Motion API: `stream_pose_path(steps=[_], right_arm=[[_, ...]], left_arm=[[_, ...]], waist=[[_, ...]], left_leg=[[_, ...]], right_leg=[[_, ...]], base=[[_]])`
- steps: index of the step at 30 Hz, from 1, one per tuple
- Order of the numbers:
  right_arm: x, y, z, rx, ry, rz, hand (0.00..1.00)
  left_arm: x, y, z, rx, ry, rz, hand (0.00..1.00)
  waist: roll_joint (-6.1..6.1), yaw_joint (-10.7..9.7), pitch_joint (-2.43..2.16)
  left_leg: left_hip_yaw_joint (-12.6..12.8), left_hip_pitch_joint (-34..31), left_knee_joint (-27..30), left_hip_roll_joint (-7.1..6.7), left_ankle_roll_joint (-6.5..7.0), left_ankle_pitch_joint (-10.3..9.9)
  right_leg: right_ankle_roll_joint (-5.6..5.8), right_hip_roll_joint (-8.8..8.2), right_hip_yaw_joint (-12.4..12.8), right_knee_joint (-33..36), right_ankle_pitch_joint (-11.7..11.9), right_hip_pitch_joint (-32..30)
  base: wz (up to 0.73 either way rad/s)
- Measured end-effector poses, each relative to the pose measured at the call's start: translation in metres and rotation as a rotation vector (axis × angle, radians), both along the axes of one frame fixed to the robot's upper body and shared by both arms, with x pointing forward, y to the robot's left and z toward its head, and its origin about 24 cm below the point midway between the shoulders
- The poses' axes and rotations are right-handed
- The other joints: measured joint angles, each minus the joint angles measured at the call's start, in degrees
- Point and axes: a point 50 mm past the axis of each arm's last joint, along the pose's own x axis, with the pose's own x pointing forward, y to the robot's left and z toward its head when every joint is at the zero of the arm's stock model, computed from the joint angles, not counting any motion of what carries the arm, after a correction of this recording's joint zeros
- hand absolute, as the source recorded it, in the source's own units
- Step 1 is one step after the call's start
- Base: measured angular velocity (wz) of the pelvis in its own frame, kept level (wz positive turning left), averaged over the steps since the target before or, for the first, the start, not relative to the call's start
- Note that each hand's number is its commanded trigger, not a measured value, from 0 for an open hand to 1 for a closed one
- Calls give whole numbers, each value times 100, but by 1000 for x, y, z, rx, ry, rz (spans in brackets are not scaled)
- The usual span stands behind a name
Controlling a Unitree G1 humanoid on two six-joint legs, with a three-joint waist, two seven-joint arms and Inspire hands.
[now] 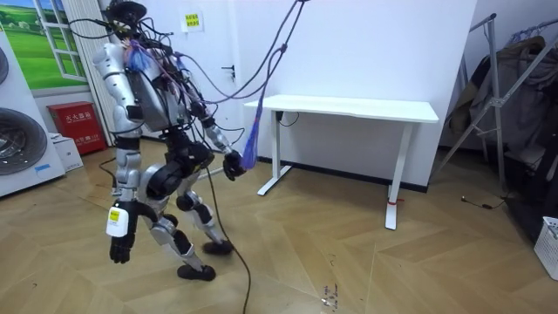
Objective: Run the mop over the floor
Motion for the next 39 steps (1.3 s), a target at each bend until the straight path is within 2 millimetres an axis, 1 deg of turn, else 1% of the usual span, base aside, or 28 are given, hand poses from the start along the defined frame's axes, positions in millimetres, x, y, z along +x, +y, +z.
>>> stream_pose_path(steps=[1, 2, 4, 7, 9, 10, 11, 12, 13, 14, 16, 17, 18, 19, 20, 21, 23, 24, 25, 26, 27, 28, 30, 33, 35, 36, 37, 39], right_arm=[[11, 0, 0, -1, -14, 4, 100], [23, 0, 0, -5, -27, 11, 100], [50, -5, 3, -20, -70, 23, 100], [101, -22, 15, -63, -175, 52, 100], [130, -33, 26, -97, -261, 74, 100], [147, -34, 31, -101, -320, 85, 100], [160, -33, 35, -93, -366, 89, 100], [166, -32, 37, -87, -385, 96, 100], [171, -31, 38, -65, -422, 89, 100], [171, -31, 38, -42, -433, 73, 100], [161, -31, 35, -18, -409, 70, 100], [147, -33, 31, -21, -375, 76, 100], [138, -36, 29, -27, -350, 81, 100], [117, -41, 26, -45, -289, 93, 100], [97, -44, 23, -56, -240, 88, 100], [88, -45, 22, -61, -216, 83, 100], [44, -45, 17, -64, -95, 68, 100], [35, -43, 16, -65, -62, 68, 100], [23, -40, 15, -61, -24, 69, 100], [16, -38, 14, -55, -4, 77, 100], [12, -36, 13, -52, 5, 79, 100], [7, -31, 11, -39, 14, 79, 100], [9, -24, 8, -26, 3, 84, 100], [17, -12, 3, -31, -16, 75, 100], [26, -9, 2, -32, -31, 61, 100], [31, -9, 3, -36, -32, 67, 100], [41, -12, 4, -52, -36, 67, 100], [61, -18, 9, -77, -52, 79, 100]], left_arm=[[-1, -1, 0, 3, 4, 2, 0], [-2, 0, -1, 7, 12, 2, 0], [-3, 0, -1, 13, 24, 7, 0], [-2, 7, 1, 29, 20, 41, 0], [-3, 13, 2, 41, 25, 63, 0], [-5, 20, 4, 59, 34, 69, 0], [-9, 26, 5, 77, 48, 67, 0], [-11, 28, 5, 80, 55, 68, 0], [-17, 27, 4, 77, 72, 69, 0], [-26, 23, 3, 59, 91, 61, 0], [-38, 20, 2, 29, 123, 55, 0], [-46, 19, 1, 17, 143, 47, 0], [-48, 19, 1, 14, 149, 43, 0], [-50, 18, 1, 5, 155, 32, 0], [-44, 17, 1, 6, 143, 20, 0], [-40, 16, 1, 7, 134, 12, 0], [-27, 13, 0, -4, 98, 18, 0], [-25, 12, 0, -4, 88, 17, 0], [-20, 13, 1, -3, 68, 21, 0], [-16, 13, 2, -2, 48, 30, 0], [-14, 13, 2, -2, 41, 29, 0], [-9, 13, 3, -2, 21, 24, 0], [-4, 10, 3, -7, 1, 12, 0], [3, 3, 3, -10, -13, -8, 0], [-4, 1, 1, -1, 22, -9, 0], [-6, 0, 0, 4, 36, -6, 0], [-10, 0, -1, 17, 66, 3, 0], [-16, 1, -3, 32, 97, 20, 0]], waist=[[-25, -2, 24], [-53, 19, 47], [-90, 176, 59], [-208, 369, 108], [-237, 488, 108], [-351, 594, 96], [-486, 698, 71], [-559, 758, 56], [-723, 869, 103], [-655, 948, 64], [-633, 973, 77], [-598, 963, 65], [-578, 959, 73], [-451, 932, 59], [-340, 851, 9], [-329, 777, 7], [-249, 526, -36], [-247, 483, -38], [-245, 476, -43], [-240, 421, -40], [-244, 361, -32], [-157, 221, -61], [-122, 67, -57], [-88, 2, -28], [-77, 28, -12], [-89, 48, -2], [-96, 93, 11], [-151, 218, 38]], left_leg=[[5, 85, -98, 1, -15, -7], [-5, 163, -110, 6, -59, -48], [-35, 202, -82, 108, -158, -121], [-50, 176, 202, 239, -323, -265], [77, -89, 1041, 437, -529, -212], [150, -428, 1875, 617, -993, 155], [179, -844, 2726, 769, -1166, 869], [160, -1054, 3057, 793, -1145, 1377], [127, -1433, 3506, 803, -1179, 2337], [33, -1695, 3675, 830, -1130, 2382], [2, -1790, 3125, 827, -1050, 1861], [10, -1572, 2095, 802, -1054, 1660], [0, -1428, 1532, 798, -1026, 1611], [-46, -1160, 683, 808, -950, 1387], [-50, -1029, 401, 708, -794, 949], [-41, -1022, 347, 638, -686, 888], [152, -813, 155, 474, -352, 673], [168, -738, 139, 416, -282, 629], [198, -630, 164, 334, -116, 519], [197, -570, 235, 263, -102, 380], [193, -536, 267, 242, -84, 311], [163, -458, 322, 205, -31, 168], [146, -353, 311, 163, 36, 49], [93, -245, 242, 112, 78, -45], [-7, -35, 148, 97, 38, -160], [-16, 30, 139, 99, 19, -204], [-50, 166, 151, 104, -18, -316], [-135, 364, 221, 112, -105, -468]], right_leg=[[-91, -6, -54, -739, 154, -34], [-180, 8, -144, -1172, 515, -34], [-341, 122, -252, -1285, 656, 80], [-509, 212, -326, -1155, 493, 106], [-554, 306, -323, -873, 211, 117], [-580, 416, -228, -591, 3, 85], [-682, 494, -87, -347, -109, 80], [-703, 502, -41, -242, -175, 121], [-746, 500, 11, -147, -267, 220], [-794, 513, -16, -148, -330, 349], [-798, 516, -40, -171, -418, 544], [-761, 520, -52, -207, -504, 664], [-748, 529, -77, -224, -557, 717], [-700, 549, -154, -273, -659, 817], [-581, 491, -155, -309, -763, 838], [-514, 438, -157, -343, -801, 849], [-326, 199, -167, -543, -822, 1076], [-315, 135, -162, -552, -826, 1139], [-222, 63, -134, -275, -735, 1077], [-136, 58, -41, 328, -332, 810], [-102, 56, 23, 614, -89, 644], [-34, 86, 131, 1069, 320, 406], [0, 97, 187, 1249, 378, 132], [0, 229, 200, 371, 273, -337], [-159, 326, 20, -914, 423, -364], [-205, 355, -49, -1124, 480, -361], [-364, 379, -141, -1288, 629, -311], [-449, 366, -229, -1260, 623, -67]], base=[[-5], [-3], [-21], [-12], [0], [-9], [-12], [-12], [-5], [-5], [-8], [-6], [0], [14], [24], [36], [38], [-3], [-41], [-44], [-21], [0], [2], [7], [8], [5], [5], [0]])
